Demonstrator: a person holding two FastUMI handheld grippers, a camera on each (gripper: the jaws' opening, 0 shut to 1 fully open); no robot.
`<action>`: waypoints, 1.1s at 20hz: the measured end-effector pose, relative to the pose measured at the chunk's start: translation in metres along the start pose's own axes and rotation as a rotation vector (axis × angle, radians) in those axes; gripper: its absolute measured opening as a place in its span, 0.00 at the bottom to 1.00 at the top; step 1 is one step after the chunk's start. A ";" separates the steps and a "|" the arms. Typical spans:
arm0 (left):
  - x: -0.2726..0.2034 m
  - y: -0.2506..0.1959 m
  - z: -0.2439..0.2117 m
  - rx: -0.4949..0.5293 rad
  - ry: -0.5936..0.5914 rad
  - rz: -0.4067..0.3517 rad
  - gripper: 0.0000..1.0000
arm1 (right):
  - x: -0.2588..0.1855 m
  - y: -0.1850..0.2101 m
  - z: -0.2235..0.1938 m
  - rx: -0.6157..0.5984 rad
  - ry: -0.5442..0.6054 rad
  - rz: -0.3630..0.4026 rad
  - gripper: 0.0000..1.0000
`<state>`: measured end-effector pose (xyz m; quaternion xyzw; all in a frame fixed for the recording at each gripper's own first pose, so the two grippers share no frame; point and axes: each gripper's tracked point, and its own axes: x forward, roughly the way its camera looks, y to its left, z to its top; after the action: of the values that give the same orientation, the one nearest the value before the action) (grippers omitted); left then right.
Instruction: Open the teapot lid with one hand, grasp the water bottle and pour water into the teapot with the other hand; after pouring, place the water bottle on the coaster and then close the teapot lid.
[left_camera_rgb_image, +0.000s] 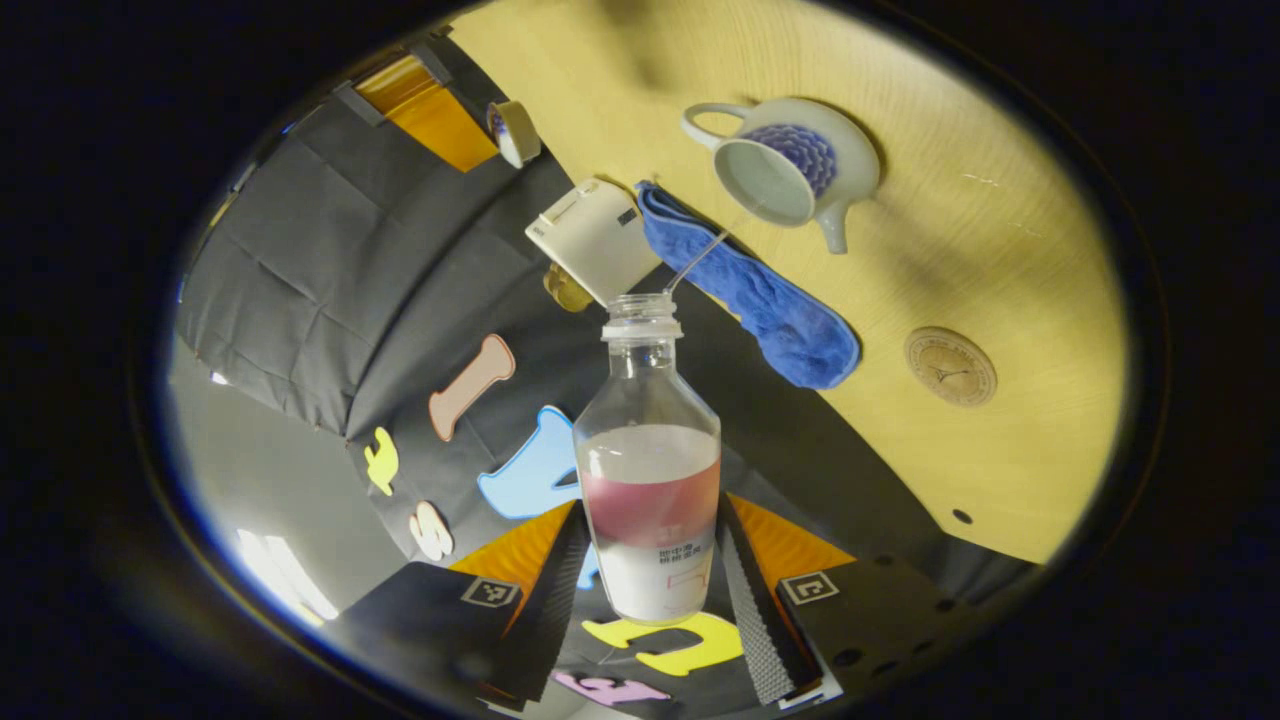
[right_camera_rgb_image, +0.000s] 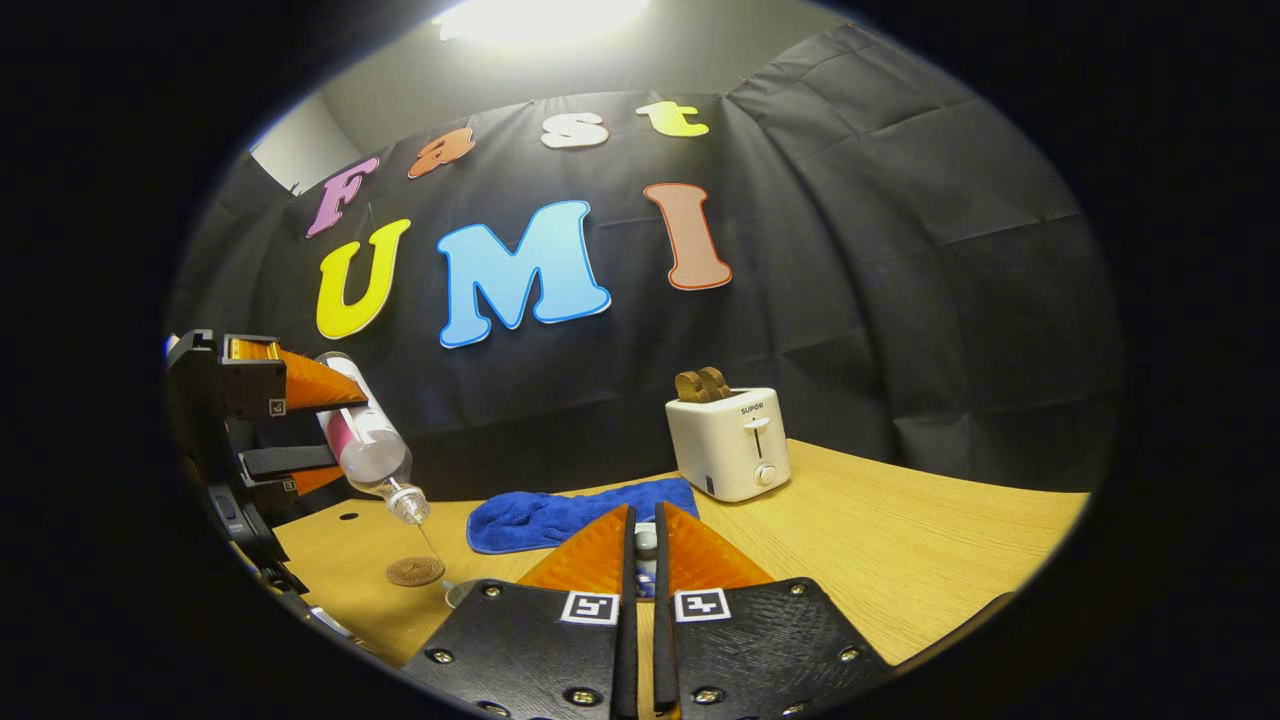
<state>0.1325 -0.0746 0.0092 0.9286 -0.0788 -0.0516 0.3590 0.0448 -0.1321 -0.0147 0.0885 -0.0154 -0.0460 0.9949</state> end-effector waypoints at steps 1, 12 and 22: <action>-0.001 0.000 0.000 0.006 0.000 0.002 0.87 | 0.000 0.000 0.001 0.001 0.000 0.000 0.06; -0.003 0.011 0.011 0.088 -0.032 0.041 0.87 | 0.000 -0.001 0.000 0.002 -0.001 -0.001 0.06; -0.002 0.010 0.015 0.066 -0.050 0.041 0.87 | 0.001 0.000 -0.002 0.003 0.005 0.000 0.06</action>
<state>0.1275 -0.0919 0.0050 0.9366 -0.1081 -0.0647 0.3270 0.0461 -0.1323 -0.0164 0.0902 -0.0128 -0.0456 0.9948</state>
